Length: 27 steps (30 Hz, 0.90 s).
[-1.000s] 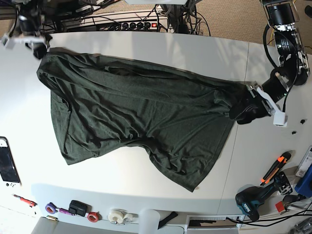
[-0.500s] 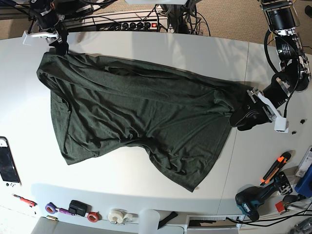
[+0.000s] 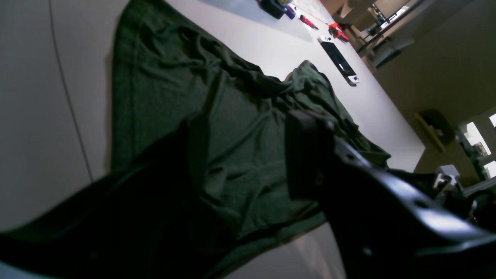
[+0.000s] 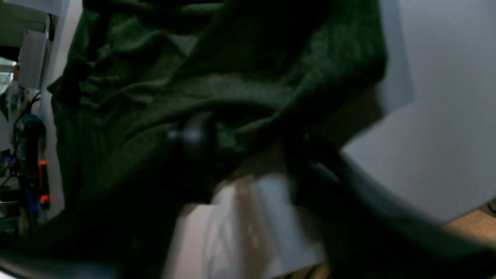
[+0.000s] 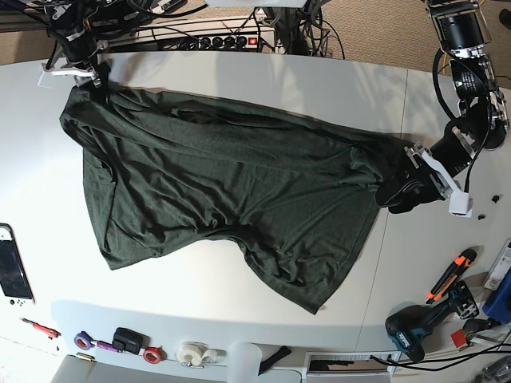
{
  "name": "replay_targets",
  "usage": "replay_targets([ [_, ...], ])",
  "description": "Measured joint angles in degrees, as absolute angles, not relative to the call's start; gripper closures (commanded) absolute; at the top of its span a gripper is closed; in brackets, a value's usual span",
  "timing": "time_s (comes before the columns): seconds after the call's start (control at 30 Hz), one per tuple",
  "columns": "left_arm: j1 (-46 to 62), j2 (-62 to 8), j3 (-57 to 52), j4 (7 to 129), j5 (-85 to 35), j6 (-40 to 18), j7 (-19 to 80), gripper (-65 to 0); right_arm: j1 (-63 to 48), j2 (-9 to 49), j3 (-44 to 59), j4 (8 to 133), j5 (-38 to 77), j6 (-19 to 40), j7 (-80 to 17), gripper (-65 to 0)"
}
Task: Layout the t-shirt on the table in an organized manner, then fold the t-shirt properly
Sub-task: 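Hold the shirt edge with the left gripper while the right gripper adjusts, then regrasp the shirt edge with the left gripper and pull it taut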
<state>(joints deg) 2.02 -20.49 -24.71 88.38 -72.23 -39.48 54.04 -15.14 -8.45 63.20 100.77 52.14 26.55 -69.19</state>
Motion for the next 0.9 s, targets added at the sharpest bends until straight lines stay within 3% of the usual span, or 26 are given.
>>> replay_targets([
  [0.03,2.0,-20.5,-24.7,88.4,-72.2,-39.5,54.1,-32.4,-15.1,-8.4,63.2,100.7,51.4,26.7,-69.0,0.0],
  [0.37,2.5,-27.0,-26.4,88.4,-74.7,-38.0,59.2,-32.4,-15.2,-1.8,63.2,100.6,42.4,27.0,-65.8,0.0],
  [0.63,12.0,-27.9,-26.3,88.4,-74.7,-38.0,60.1,-32.5,-15.2,1.4,63.2,100.6,40.2,27.0,-65.8,0.0],
  [0.77,15.4,-27.7,-26.4,88.4,-72.5,-33.7,58.8,-42.1,-15.2,2.6,63.2,100.6,38.5,27.0,-66.0,0.0],
  [0.9,15.2,-27.6,-26.4,88.3,-70.2,-30.4,58.2,-43.2,-15.4,3.6,63.2,100.6,38.5,27.0,-67.3,0.0],
])
